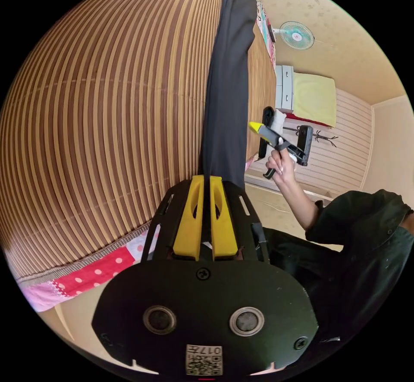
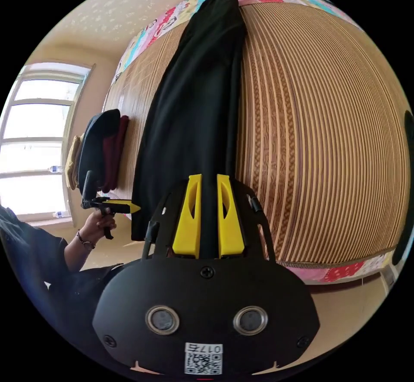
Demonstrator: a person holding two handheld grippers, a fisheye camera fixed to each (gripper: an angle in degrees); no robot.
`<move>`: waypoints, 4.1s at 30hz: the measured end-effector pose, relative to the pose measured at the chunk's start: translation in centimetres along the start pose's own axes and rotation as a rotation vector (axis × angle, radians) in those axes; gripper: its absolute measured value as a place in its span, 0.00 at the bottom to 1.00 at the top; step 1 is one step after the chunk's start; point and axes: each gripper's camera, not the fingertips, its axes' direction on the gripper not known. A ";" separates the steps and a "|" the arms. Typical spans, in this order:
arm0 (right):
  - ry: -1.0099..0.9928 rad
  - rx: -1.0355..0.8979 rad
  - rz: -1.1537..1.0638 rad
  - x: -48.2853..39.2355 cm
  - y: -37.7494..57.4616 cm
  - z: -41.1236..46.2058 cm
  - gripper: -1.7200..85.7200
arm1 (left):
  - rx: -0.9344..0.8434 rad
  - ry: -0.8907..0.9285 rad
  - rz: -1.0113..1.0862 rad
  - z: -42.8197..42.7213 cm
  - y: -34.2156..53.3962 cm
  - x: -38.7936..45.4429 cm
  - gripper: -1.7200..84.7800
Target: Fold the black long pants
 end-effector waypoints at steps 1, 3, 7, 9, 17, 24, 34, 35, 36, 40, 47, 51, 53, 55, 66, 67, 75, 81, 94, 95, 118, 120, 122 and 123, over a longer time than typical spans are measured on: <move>-0.011 -0.010 -0.005 0.0 0.4 0.4 0.10 | -0.013 -0.010 0.001 0.1 -0.2 0.2 0.02; -0.006 0.006 -0.030 -0.5 1.2 0.7 0.10 | -0.033 -0.038 0.013 0.3 -0.5 0.8 0.02; -0.003 0.005 -0.034 -0.9 1.2 0.6 0.10 | -0.075 -0.087 0.030 0.7 -1.0 1.8 0.02; -0.012 0.000 -0.028 -1.0 1.5 0.8 0.10 | -0.089 -0.101 0.035 0.9 -1.2 2.1 0.02; 0.047 -0.086 -0.065 -2.7 0.8 -0.1 0.05 | -0.149 -0.128 0.077 1.9 -1.0 3.8 0.02; 0.173 0.002 0.032 -4.5 2.6 -4.0 0.04 | -0.089 0.000 0.176 1.6 1.2 4.1 0.02; 0.104 -0.010 0.088 -3.8 1.3 -3.9 0.08 | -0.068 -0.088 0.173 2.9 2.2 2.7 0.02; 0.131 0.031 0.054 -4.5 -0.2 -5.0 0.08 | -0.066 -0.081 0.163 2.8 2.2 2.5 0.02; 0.155 0.065 0.001 -5.4 -2.3 -5.7 0.09 | -0.065 -0.070 0.153 2.7 2.1 2.2 0.02; 0.133 0.175 -0.198 -8.5 -12.6 -6.4 0.10 | -0.056 -0.056 0.148 2.7 1.8 1.6 0.02; -0.061 0.314 -0.345 -13.4 -36.7 -1.9 0.09 | -0.020 -0.066 0.151 2.0 1.8 1.6 0.02; 0.087 0.354 -0.192 -13.4 -43.0 1.2 0.10 | 0.022 -0.067 0.144 1.5 2.0 1.5 0.02; 0.137 0.285 -0.192 -13.7 -44.5 2.8 0.10 | 0.048 -0.045 0.138 1.3 2.2 1.2 0.02; 0.242 0.300 -0.195 -14.3 -44.4 3.4 0.09 | 0.072 0.020 0.116 0.9 2.2 0.1 0.02; 0.232 0.347 -0.264 -17.5 -43.9 2.1 0.05 | 0.081 0.121 0.161 -0.2 2.6 -0.6 0.02; 0.228 0.323 -0.265 -17.3 -44.2 2.5 0.05 | 0.076 0.128 0.132 -0.1 2.3 -1.4 0.03; 0.008 0.323 -0.336 -13.3 -38.7 -5.3 0.10 | 0.020 0.107 0.136 -1.8 1.2 -2.0 0.10; -0.154 0.151 -0.287 -3.6 -26.4 -9.9 0.11 | 0.275 0.102 0.234 -8.2 -2.1 0.1 0.15; -0.391 0.055 -0.044 7.2 -17.1 -6.4 0.12 | 0.200 0.119 0.228 -5.6 -24.6 0.6 0.17; -0.413 0.054 -0.046 7.2 -17.7 -6.0 0.12 | 0.187 0.118 0.223 -5.4 -25.2 0.7 0.17; -0.501 0.015 -0.052 10.9 -21.1 -6.0 0.11 | 0.163 0.042 0.237 1.7 -32.9 1.6 0.13; -0.521 0.043 -0.042 10.9 -22.0 -5.6 0.12 | 0.155 0.024 0.249 2.6 -33.7 2.0 0.12; -0.533 0.043 -0.039 11.2 -22.1 -5.2 0.12 | 0.141 0.030 0.254 3.5 -34.1 2.1 0.12; -0.525 0.046 -0.046 11.3 -21.8 -5.1 0.11 | 0.140 0.026 0.261 3.9 -33.9 2.1 0.12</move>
